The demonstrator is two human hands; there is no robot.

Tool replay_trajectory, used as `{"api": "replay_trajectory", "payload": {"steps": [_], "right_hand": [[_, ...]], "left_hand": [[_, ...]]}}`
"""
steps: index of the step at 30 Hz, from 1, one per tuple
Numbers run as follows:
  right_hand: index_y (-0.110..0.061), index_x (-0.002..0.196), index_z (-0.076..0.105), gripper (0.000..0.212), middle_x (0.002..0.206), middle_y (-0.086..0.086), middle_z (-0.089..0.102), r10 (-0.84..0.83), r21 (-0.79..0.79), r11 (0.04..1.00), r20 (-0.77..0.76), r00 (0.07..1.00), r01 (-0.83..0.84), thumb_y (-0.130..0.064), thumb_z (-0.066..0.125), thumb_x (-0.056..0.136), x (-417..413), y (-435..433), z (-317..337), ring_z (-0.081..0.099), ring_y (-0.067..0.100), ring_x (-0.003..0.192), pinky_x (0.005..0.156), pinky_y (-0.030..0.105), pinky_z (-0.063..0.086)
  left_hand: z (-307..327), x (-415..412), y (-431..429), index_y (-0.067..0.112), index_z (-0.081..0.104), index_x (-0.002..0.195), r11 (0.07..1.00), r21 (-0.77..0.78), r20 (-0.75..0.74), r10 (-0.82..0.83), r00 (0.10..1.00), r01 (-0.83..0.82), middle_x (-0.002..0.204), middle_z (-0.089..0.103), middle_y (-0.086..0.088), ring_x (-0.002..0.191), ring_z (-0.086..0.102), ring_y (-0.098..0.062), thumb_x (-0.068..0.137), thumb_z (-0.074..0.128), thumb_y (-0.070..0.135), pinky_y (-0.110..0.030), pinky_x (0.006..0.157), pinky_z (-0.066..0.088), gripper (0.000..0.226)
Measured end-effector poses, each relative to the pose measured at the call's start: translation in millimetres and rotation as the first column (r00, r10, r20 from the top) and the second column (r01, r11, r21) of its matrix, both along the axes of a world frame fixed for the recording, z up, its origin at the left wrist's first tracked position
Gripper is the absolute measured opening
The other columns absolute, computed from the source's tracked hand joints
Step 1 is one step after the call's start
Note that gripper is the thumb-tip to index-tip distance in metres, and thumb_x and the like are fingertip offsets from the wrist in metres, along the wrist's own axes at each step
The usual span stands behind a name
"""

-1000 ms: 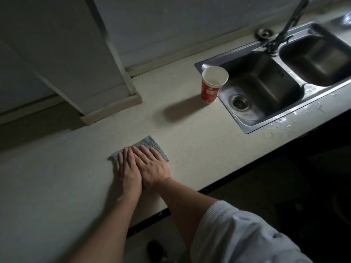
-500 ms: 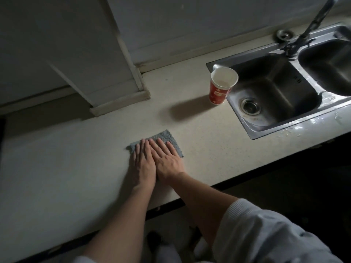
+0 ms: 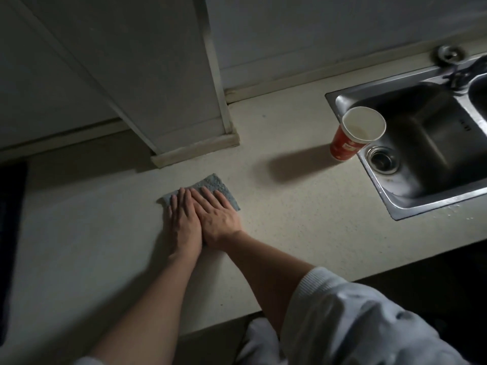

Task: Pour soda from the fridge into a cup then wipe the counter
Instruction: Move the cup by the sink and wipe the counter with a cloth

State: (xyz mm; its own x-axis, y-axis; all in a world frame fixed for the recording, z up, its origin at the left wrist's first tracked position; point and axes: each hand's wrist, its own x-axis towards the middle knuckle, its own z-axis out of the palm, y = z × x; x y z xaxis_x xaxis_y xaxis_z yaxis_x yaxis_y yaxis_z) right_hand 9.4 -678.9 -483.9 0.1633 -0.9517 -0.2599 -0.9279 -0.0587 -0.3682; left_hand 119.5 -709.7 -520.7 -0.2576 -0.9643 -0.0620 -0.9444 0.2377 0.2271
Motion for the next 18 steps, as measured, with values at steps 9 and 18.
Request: {"api": "replay_trajectory", "payload": {"steps": [9,18], "right_hand": [[-0.024,0.156,-0.009,0.066,0.164,-0.008,-0.012,-0.235,-0.002,0.972,-0.005,0.972,0.235,-0.038,0.025,0.102,-43,-33,-2,-0.02,0.014,0.148,0.122,0.039,-0.01],[-0.02,0.155,-0.011,0.07,0.164,-0.006,-0.012,-0.295,-0.044,0.955,-0.022,0.955,0.294,-0.038,0.028,0.1,-91,18,-5,-0.02,0.015,0.148,0.12,0.038,-0.014]], "left_hand": [[5,-60,-56,0.004,0.019,0.152,0.979,-0.035,0.064,-0.196,0.978,0.199,0.16,0.018,-0.014,0.149,0.011,-0.032,0.099,0.037,-0.001,-0.037,0.121,0.0,0.057],[12,-115,-9,0.004,0.019,0.152,0.96,-0.044,0.1,-0.271,0.957,0.277,0.16,0.017,-0.012,0.148,0.013,-0.03,0.095,0.016,0.013,-0.035,0.119,-0.001,0.058]]}}
